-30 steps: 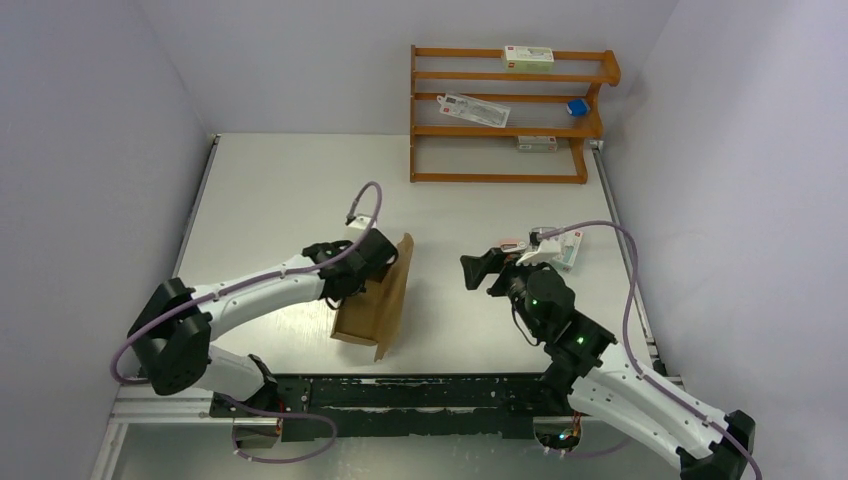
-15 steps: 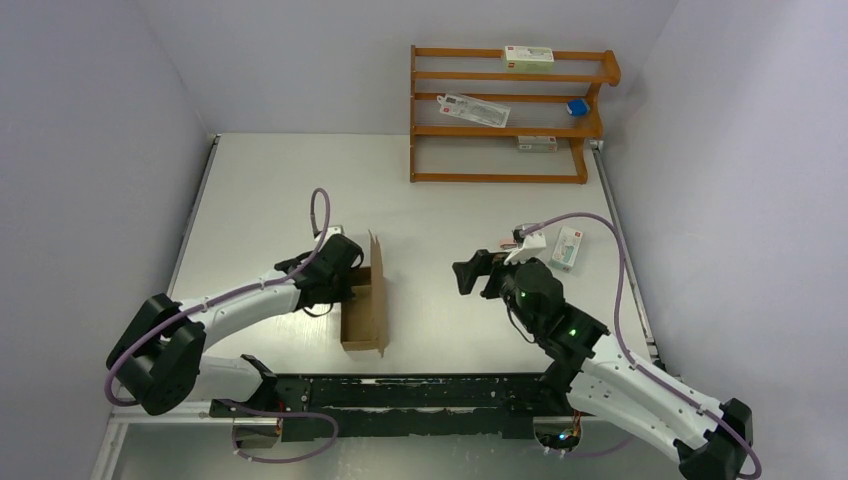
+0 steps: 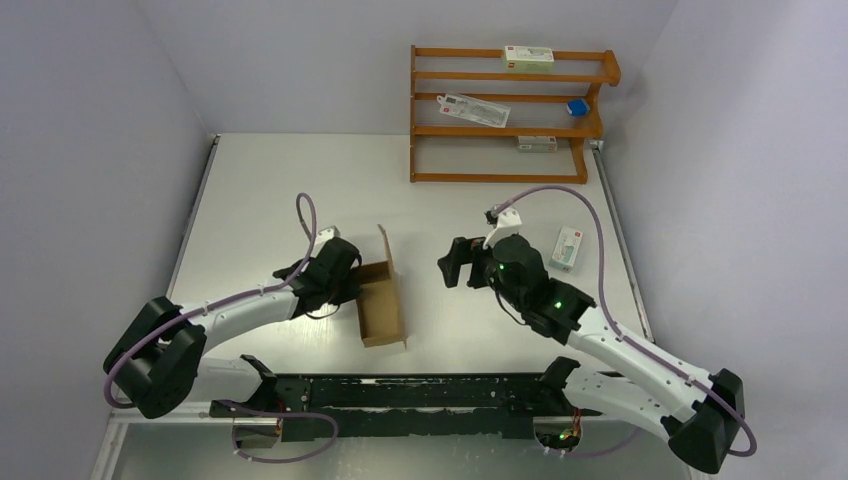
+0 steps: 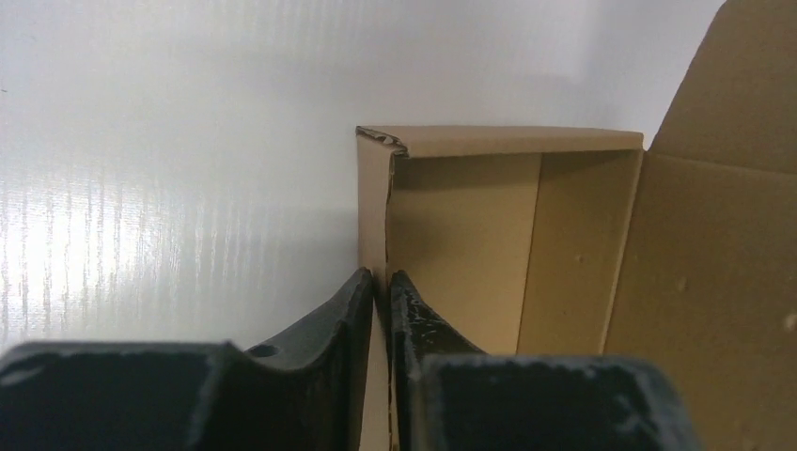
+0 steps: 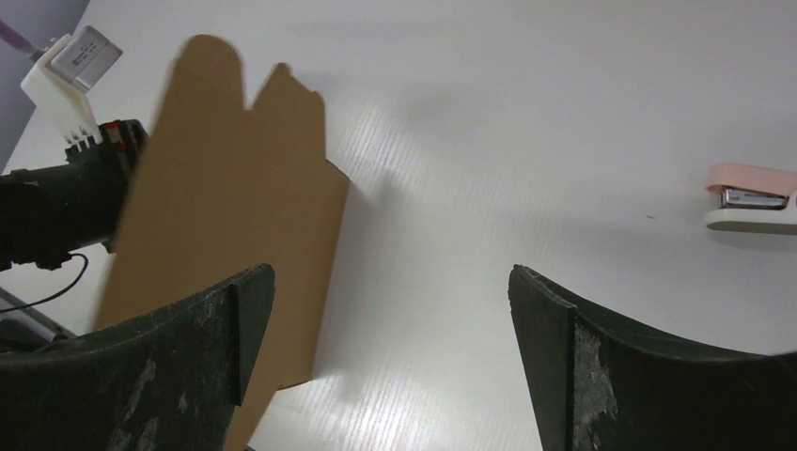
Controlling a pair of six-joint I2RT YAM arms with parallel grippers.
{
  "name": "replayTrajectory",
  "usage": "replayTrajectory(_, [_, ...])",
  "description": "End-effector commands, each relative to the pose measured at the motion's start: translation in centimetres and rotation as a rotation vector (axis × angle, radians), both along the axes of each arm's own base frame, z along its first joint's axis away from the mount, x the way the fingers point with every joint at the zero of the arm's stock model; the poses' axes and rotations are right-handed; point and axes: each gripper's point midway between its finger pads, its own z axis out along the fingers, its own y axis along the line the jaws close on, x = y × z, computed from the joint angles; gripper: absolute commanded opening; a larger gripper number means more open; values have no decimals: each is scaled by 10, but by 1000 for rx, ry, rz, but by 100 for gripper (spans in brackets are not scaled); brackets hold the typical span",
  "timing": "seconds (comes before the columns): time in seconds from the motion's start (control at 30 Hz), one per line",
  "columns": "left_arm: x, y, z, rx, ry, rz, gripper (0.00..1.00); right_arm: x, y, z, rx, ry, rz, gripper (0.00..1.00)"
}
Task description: Fold the paper box
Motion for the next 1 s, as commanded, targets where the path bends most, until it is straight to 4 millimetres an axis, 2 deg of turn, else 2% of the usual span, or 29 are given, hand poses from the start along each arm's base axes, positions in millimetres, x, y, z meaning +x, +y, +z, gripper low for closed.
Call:
replayTrajectory(0.0, [4,-9,5,-56,-13,-1,21,-4,10,8,-25,36,60,100])
replayTrajectory(0.13, [2,-3,16,-47,-41,-2,32,-5,17,12,-48,74,79,100])
replayTrajectory(0.3, [0,10,42,1,-87,-13,45,-8,31,19,-70,110,111,100])
replayTrajectory(0.4, [1,22,65,47,-136,-20,57,-14,46,23,-99,131,154,99])
replayTrajectory(0.53, [4,43,96,139,-203,-20,81,-18,62,14,-177,200,170,98])
replayTrajectory(0.67, [10,55,128,207,-253,-50,94,-22,78,9,-221,248,191,96])
replayTrajectory(0.8, [21,71,150,306,-275,-83,97,-21,90,3,-270,288,199,91])
replayTrajectory(0.97, [36,95,155,401,-288,-109,97,-26,108,-4,-321,315,242,85])
